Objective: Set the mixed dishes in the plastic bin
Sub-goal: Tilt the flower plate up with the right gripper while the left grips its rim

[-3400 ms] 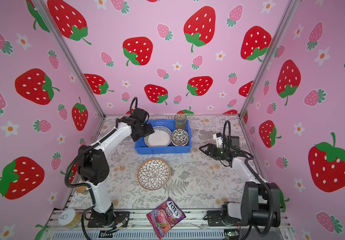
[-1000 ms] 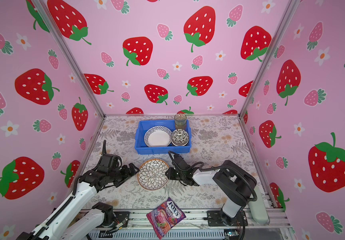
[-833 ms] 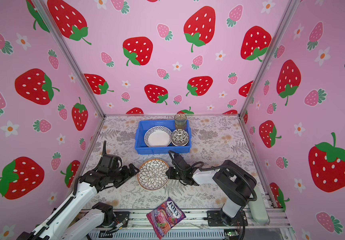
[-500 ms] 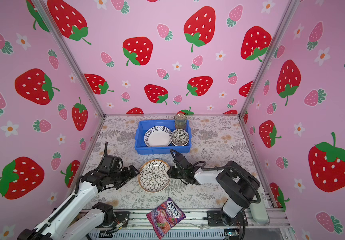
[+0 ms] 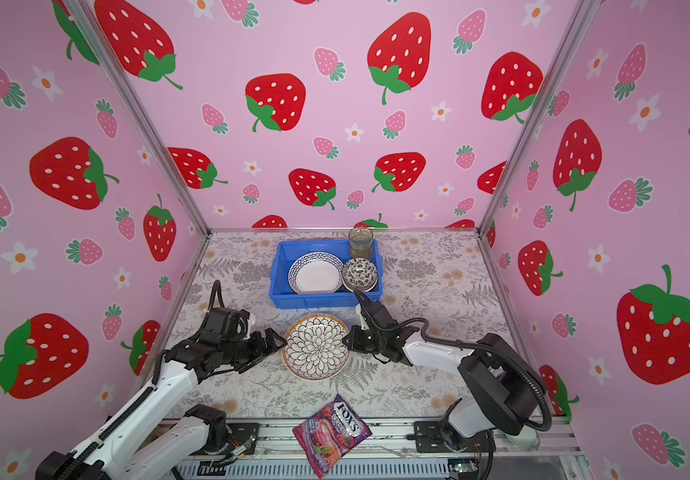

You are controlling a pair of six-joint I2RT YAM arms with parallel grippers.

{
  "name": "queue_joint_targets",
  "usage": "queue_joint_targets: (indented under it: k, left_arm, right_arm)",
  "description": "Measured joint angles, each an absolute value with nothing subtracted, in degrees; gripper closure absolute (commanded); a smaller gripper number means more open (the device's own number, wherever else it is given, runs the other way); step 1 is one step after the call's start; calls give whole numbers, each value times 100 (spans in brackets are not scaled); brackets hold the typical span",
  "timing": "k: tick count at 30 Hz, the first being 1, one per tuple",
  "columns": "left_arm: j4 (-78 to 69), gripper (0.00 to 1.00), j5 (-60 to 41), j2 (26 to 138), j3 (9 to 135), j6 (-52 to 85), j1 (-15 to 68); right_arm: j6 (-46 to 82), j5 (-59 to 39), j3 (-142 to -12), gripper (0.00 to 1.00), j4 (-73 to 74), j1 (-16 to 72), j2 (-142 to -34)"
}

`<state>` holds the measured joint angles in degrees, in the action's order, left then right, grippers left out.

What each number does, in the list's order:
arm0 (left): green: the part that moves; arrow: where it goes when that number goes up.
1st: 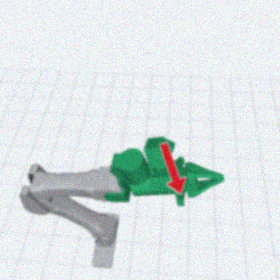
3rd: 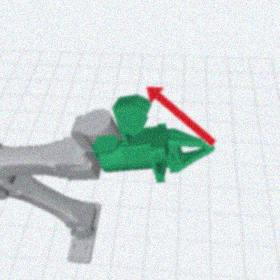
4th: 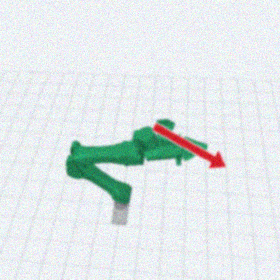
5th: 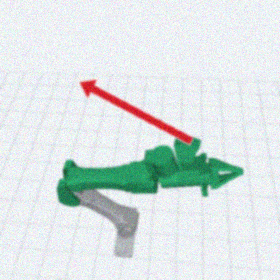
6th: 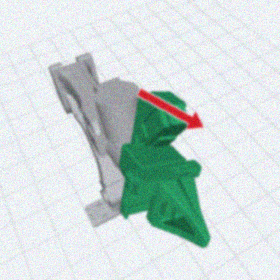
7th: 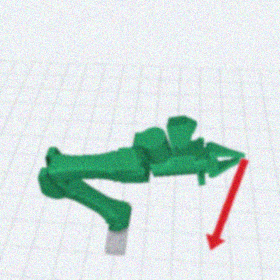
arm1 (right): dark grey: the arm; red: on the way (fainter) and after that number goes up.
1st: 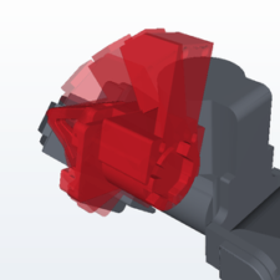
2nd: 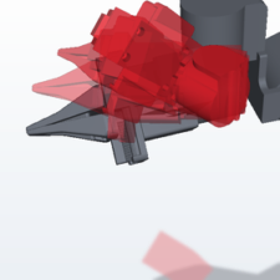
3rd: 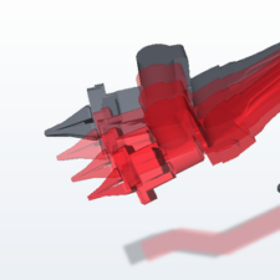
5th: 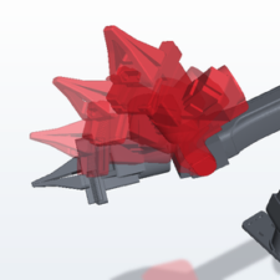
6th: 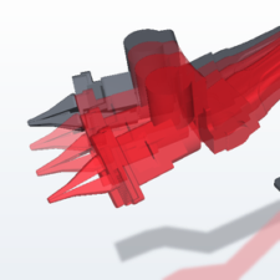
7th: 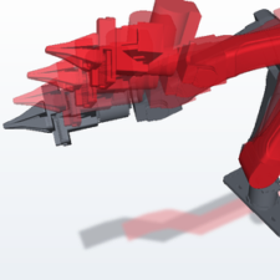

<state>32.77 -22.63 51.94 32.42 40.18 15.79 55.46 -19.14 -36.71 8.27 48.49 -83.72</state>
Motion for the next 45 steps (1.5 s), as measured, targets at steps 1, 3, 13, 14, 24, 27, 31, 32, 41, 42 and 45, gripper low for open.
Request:
queue_joint_targets:
  k: [1, 3, 13, 14, 24, 27, 31, 32, 41, 42, 45]
  left_arm:
    - [3249, 1, -2268, 5229, 3251, 4012, 1629]
    - [3155, 2, -2268, 5323, 3275, 4005, 1769]
    - [2825, 19, -2187, 5717, 3492, 3953, 2298]
    - [2814, 23, -2182, 5725, 3500, 3942, 2322]
    - [2639, 62, -2182, 5736, 3551, 3896, 2477]
    - [2571, 67, -2193, 5706, 3548, 3922, 2523]
    - [2532, 75, -2189, 5586, 3533, 3988, 2563]
    - [2526, 77, -2185, 5557, 3529, 4021, 2569]
    - [2436, 100, -1811, 5478, 3461, 4390, 2565]
    - [2421, 100, -1798, 5478, 3448, 4416, 2578]
    - [2412, 100, -1765, 5476, 3435, 4480, 2578]
  right_arm:
    - [5542, -1964, -3673, 100, 797, 4827, -8333]
    - [5511, -2067, -3708, 100, 674, 4790, -8261]
    - [5356, -2239, -3800, 100, 379, 4692, -8099]
    - [5345, -2255, -3800, 100, 355, 4668, -8082]
    - [5216, -2399, -3811, 100, 222, 4381, -7909]
    - [5142, -2438, -3865, 100, 139, 4331, -7909]
    - [5061, -2515, -4021, 100, 51, 4292, -7924]
    - [5033, -2541, -4064, 100, 45, 4281, -7937]
    - [4615, -2797, -4399, 100, -95, 4246, -8204]
    - [4587, -2821, -4412, 100, -104, 4230, -8228]
    - [4504, -2867, -4495, 100, -150, 4206, -8305]
